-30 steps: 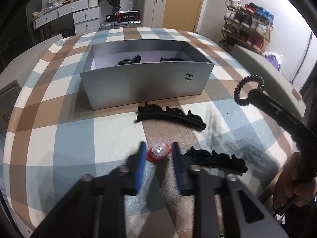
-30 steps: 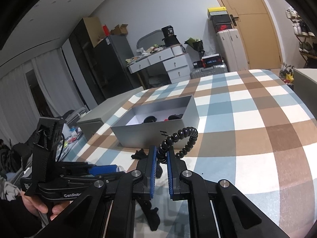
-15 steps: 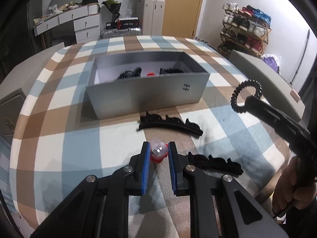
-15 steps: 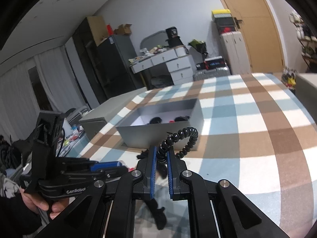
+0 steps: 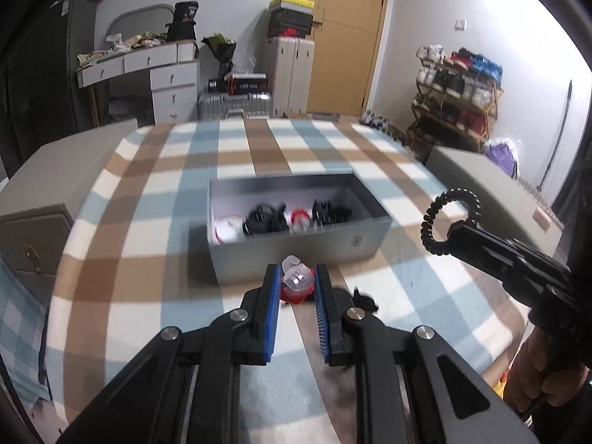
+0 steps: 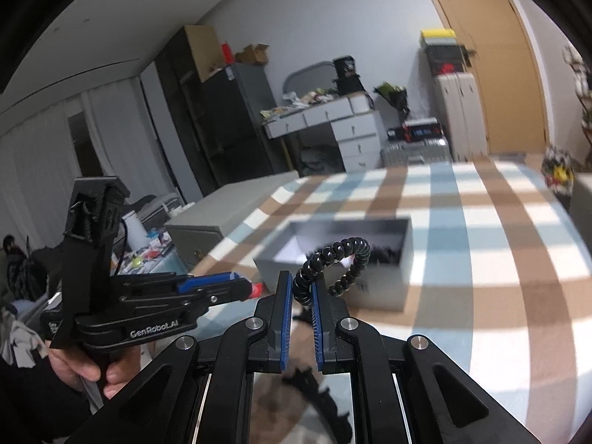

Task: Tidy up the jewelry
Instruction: 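Carry the clear ring and the bracelet over the grey box with both grippers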

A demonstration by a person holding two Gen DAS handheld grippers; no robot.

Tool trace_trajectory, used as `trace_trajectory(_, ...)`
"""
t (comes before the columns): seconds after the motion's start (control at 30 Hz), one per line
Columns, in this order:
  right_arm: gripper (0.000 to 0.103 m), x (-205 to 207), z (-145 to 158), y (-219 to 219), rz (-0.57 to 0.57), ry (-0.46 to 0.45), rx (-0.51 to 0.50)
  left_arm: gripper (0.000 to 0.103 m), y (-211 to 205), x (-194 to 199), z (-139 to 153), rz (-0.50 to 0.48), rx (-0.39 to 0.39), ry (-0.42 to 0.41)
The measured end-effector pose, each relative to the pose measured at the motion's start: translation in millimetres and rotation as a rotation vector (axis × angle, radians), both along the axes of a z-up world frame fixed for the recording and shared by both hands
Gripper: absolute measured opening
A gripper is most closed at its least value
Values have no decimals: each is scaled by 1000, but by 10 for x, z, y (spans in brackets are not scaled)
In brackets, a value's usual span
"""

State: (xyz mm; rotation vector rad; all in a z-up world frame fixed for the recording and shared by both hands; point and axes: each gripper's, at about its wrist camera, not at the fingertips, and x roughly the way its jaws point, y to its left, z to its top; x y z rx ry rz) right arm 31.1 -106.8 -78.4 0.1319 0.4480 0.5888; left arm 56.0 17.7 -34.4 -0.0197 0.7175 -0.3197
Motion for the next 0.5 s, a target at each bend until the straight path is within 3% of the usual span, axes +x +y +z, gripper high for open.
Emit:
trace_trajectory(0.13,9,155,103,57,25,7,24,13,85,175,116,7,-43,-13)
trace_trajectory(0.5,9,807,189,110,49,153,102,13,143,503,239,5,-61,-51)
